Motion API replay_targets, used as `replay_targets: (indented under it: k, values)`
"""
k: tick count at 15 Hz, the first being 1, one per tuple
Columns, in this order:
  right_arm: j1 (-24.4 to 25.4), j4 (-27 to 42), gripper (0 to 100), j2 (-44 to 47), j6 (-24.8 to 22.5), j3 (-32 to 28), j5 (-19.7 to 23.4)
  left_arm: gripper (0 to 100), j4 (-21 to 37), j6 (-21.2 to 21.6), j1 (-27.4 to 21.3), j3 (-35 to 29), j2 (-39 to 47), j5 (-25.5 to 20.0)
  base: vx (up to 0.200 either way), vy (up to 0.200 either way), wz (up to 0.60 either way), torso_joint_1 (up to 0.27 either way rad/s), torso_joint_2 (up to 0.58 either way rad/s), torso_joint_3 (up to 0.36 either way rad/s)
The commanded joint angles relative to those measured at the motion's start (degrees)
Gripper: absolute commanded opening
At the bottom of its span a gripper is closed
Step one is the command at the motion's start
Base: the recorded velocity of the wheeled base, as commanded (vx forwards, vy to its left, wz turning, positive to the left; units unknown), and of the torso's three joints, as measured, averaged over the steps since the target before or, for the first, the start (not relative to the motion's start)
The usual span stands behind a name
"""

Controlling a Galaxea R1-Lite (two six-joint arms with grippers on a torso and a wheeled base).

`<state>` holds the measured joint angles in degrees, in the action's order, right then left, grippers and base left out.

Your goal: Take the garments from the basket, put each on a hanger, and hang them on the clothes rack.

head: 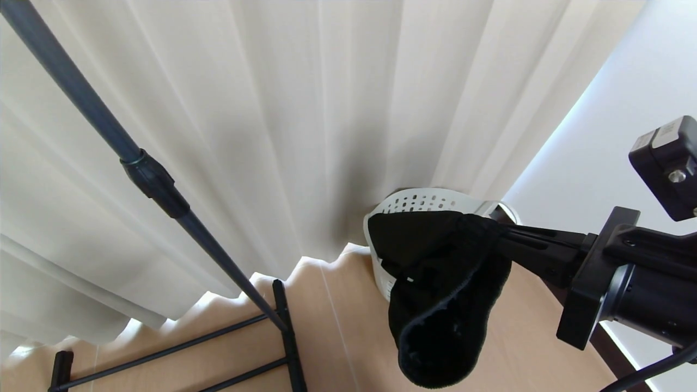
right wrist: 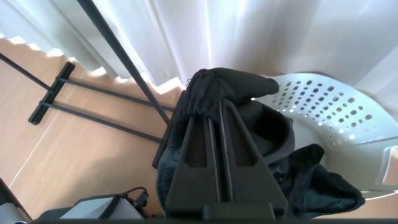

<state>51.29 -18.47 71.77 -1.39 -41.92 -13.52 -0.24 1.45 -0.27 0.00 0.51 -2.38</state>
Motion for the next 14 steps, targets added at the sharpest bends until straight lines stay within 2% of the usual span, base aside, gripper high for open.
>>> replay_targets:
  k: [1, 12, 14]
  values:
    - [-0.1, -0.1, 0, 0.1, 0.0, -0.1, 0.0, 100, 0.0, 0.0, 0.0, 0.0, 0.0, 0.0, 0.0, 0.0, 0.0, -0.002, 0.0, 0.207]
    - [-2.1, -0.2, 0, 1.1, -0.1, -0.2, 0.2, 100, 0.0, 0.0, 0.0, 0.0, 0.0, 0.0, 0.0, 0.0, 0.0, 0.0, 0.0, 0.204]
    - [-2.1, -0.2, 0, 1.4, -0.1, -0.1, 0.3, 100, 0.0, 0.0, 0.0, 0.0, 0.0, 0.0, 0.0, 0.0, 0.0, 0.037, -0.17, 0.059]
